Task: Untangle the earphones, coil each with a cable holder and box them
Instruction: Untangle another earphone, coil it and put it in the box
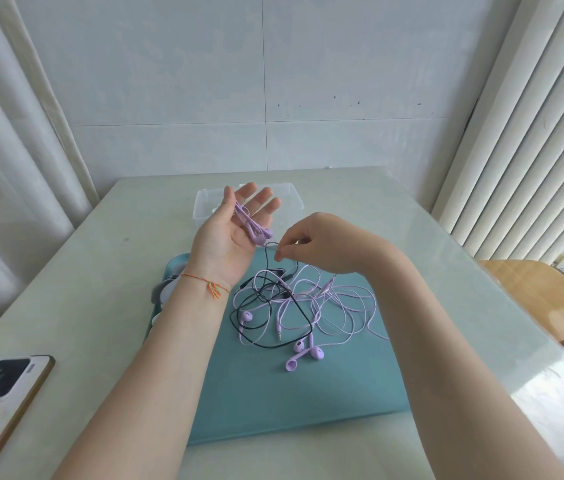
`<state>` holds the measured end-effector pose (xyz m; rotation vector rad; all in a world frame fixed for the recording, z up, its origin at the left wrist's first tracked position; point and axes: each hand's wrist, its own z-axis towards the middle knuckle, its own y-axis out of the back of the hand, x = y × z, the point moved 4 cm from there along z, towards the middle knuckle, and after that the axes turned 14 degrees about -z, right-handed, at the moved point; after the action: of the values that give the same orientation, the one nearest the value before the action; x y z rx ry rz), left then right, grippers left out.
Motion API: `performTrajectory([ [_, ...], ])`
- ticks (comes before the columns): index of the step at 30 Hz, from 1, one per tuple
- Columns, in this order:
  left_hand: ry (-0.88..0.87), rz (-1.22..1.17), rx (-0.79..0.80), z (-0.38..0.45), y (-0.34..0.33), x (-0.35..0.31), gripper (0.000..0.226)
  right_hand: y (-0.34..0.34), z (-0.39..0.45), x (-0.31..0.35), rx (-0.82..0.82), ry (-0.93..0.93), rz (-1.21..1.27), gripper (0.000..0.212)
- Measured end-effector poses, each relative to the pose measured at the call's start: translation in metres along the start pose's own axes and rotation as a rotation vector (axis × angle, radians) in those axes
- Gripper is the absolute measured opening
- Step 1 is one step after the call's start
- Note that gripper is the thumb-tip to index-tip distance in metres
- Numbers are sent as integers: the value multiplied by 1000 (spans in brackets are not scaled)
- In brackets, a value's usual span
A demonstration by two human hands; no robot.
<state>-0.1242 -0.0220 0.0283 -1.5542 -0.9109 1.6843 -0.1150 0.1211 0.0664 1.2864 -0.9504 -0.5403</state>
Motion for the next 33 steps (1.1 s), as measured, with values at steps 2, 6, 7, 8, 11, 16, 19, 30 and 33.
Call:
performTrajectory([
  [2, -15, -35, -22, 2, 3, -1, 35, -2, 0, 2, 23, 1, -17, 20],
  [6, -11, -71, -86, 4, 9, -1, 34, 0, 1, -1, -21, -19, -33, 25],
  [7, -12, -50, -100, 4, 10, 0, 34, 1, 1, -2, -31, -25, -27, 25],
  [8, -10, -22, -104, 5, 10, 1, 34, 1, 1, -2, -33, -23, -18, 24],
  [11, 6, 26, -112, 4, 9, 6, 35, -1, -1, 4, 0, 9, -8, 22],
  [16, 13, 75, -119, 2, 7, 8, 36, -2, 1, 8, -22, 13, -35, 21],
  [19, 29, 82, -125, 0, 6, 8, 34, 1, 1, 3, -40, -15, -37, 20],
  [30, 46, 14, -108, -5, 1, 5, 37, 2, -4, 6, 5, 20, -15, 18],
  [33, 27, 14, -88, -5, -1, 3, 35, 0, 0, 6, -48, 5, -11, 18],
])
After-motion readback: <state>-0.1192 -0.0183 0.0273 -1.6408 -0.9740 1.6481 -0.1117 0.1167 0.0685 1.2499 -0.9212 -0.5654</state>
